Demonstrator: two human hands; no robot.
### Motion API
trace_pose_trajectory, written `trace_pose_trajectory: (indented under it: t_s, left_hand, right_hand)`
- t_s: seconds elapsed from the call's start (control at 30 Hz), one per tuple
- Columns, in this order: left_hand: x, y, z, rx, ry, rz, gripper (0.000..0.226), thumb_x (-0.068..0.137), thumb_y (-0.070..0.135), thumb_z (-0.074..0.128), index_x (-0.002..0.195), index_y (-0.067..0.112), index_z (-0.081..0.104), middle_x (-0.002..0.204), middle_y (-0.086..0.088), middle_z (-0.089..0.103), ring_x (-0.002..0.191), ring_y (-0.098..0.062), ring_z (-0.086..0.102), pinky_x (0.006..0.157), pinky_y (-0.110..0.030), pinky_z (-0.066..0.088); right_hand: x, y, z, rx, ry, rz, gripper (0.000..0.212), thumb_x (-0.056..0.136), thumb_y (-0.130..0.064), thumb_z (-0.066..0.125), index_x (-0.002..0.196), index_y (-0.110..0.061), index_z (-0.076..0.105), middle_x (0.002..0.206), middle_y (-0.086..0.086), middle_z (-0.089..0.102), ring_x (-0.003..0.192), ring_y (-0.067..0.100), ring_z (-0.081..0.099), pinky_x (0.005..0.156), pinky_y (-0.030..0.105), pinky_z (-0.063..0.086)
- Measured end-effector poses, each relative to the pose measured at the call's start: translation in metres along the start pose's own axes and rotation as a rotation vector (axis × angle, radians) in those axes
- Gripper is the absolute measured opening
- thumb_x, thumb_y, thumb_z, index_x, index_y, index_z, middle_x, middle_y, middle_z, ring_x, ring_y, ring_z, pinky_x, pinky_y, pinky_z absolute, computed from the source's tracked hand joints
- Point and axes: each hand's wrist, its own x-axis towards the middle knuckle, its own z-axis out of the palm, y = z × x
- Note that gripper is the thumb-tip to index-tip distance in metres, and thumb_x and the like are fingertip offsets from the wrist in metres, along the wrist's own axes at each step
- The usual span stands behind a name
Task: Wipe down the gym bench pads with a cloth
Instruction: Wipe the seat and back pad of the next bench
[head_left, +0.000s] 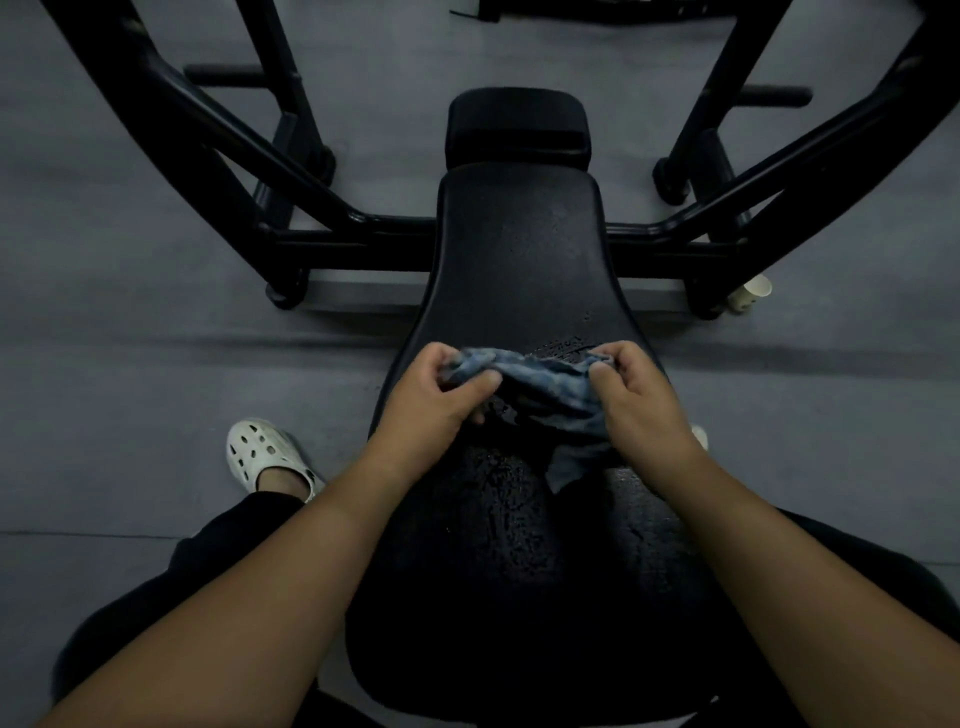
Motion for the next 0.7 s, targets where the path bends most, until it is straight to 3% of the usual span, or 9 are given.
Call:
trace_pose_trajectory:
  t_s: [0.1, 0.2, 0.27, 0.33, 0.4, 0.47, 0.57, 0.63, 0.7]
  left_hand:
    - [0.002, 0.009, -0.005, 0.002, -0.025, -0.010, 0.014, 0.093, 0.027, 0.069, 0.083, 0.019, 0.064, 0.061, 0.013, 0.063, 0.053, 0.000, 0.054, 0.054, -0.028, 0.048]
    - [0.000, 0.015, -0.011, 0.074, -0.003, -0.041, 0.037, 0.096, 0.040, 0.062, 0.069, 0.015, 0.065, 0.049, 0.011, 0.047, 0.045, -0.002, 0.040, 0.046, -0.020, 0.033]
    - [-0.001, 0.015, -0.012, 0.181, -0.037, -0.137, 0.048, 0.098, 0.050, 0.054, 0.064, 0.016, 0.059, 0.050, 0.007, 0.044, 0.046, -0.009, 0.040, 0.048, -0.024, 0.031]
    - [-0.002, 0.009, -0.013, 0.473, -0.033, -0.193, 0.057, 0.100, 0.056, 0.045, 0.065, 0.011, 0.052, 0.058, -0.001, 0.048, 0.055, -0.018, 0.046, 0.055, -0.032, 0.032]
    - [-0.004, -0.002, -0.015, 0.637, 0.099, -0.151, 0.054, 0.101, 0.053, 0.044, 0.074, 0.008, 0.055, 0.066, -0.001, 0.057, 0.067, -0.021, 0.053, 0.060, -0.034, 0.036]
    - [-0.007, -0.009, -0.016, 0.661, 0.213, -0.041, 0.034, 0.100, 0.046, 0.050, 0.086, 0.016, 0.058, 0.076, 0.003, 0.060, 0.075, -0.020, 0.056, 0.065, -0.033, 0.038]
    - [-0.007, -0.024, -0.016, 0.807, 0.209, 0.166, 0.016, 0.097, 0.034, 0.057, 0.106, 0.021, 0.060, 0.104, 0.002, 0.060, 0.097, -0.020, 0.054, 0.078, -0.036, 0.046]
    - [-0.004, -0.043, -0.016, 0.911, 0.180, 0.237, 0.026, 0.096, 0.027, 0.057, 0.120, 0.017, 0.060, 0.124, -0.002, 0.058, 0.115, -0.024, 0.051, 0.093, -0.042, 0.047]
    - [-0.002, -0.060, -0.018, 0.988, 0.147, 0.285, 0.038, 0.098, 0.025, 0.052, 0.132, 0.010, 0.058, 0.141, -0.008, 0.054, 0.131, -0.029, 0.047, 0.105, -0.047, 0.043]
  right_hand:
    - [0.007, -0.009, -0.009, 0.011, 0.008, 0.018, 0.012, 0.100, -0.024, 0.054, 0.088, -0.026, 0.057, 0.089, 0.000, 0.064, 0.086, 0.017, 0.060, 0.084, 0.046, 0.051]
    - [0.009, -0.023, -0.022, 0.220, 0.057, -0.022, 0.013, 0.101, -0.017, 0.055, 0.090, -0.023, 0.058, 0.086, 0.003, 0.065, 0.081, 0.018, 0.060, 0.079, 0.045, 0.054]
    - [0.008, -0.026, -0.026, 0.231, 0.029, -0.070, 0.009, 0.100, -0.018, 0.057, 0.092, -0.023, 0.059, 0.086, 0.002, 0.065, 0.080, 0.016, 0.060, 0.075, 0.040, 0.052]
    - [0.008, -0.016, -0.030, -0.247, -0.025, -0.116, 0.011, 0.095, -0.023, 0.063, 0.106, -0.022, 0.061, 0.093, 0.001, 0.064, 0.087, 0.017, 0.060, 0.079, 0.038, 0.050]
    - [0.008, -0.004, -0.034, -0.798, 0.122, -0.158, 0.040, 0.090, -0.020, 0.064, 0.129, -0.014, 0.054, 0.113, 0.011, 0.059, 0.104, 0.030, 0.055, 0.085, 0.043, 0.048]
    - [-0.003, 0.001, -0.032, -0.802, 0.215, -0.166, 0.041, 0.088, -0.013, 0.059, 0.129, -0.009, 0.054, 0.116, 0.016, 0.056, 0.105, 0.037, 0.053, 0.085, 0.044, 0.045]
    - [-0.027, 0.004, -0.002, -0.689, -0.033, -0.010, 0.025, 0.097, -0.024, 0.050, 0.119, -0.014, 0.057, 0.114, 0.012, 0.061, 0.101, 0.030, 0.057, 0.082, 0.037, 0.045]
    - [-0.040, 0.008, 0.026, -0.731, -0.097, 0.097, 0.043, 0.101, -0.040, 0.042, 0.136, -0.014, 0.048, 0.132, 0.018, 0.050, 0.119, 0.032, 0.049, 0.099, 0.041, 0.044]
    - [-0.043, 0.006, 0.054, -0.731, -0.086, 0.175, 0.066, 0.102, -0.053, 0.033, 0.154, -0.012, 0.026, 0.156, 0.022, 0.023, 0.143, 0.038, 0.023, 0.117, 0.047, 0.025]
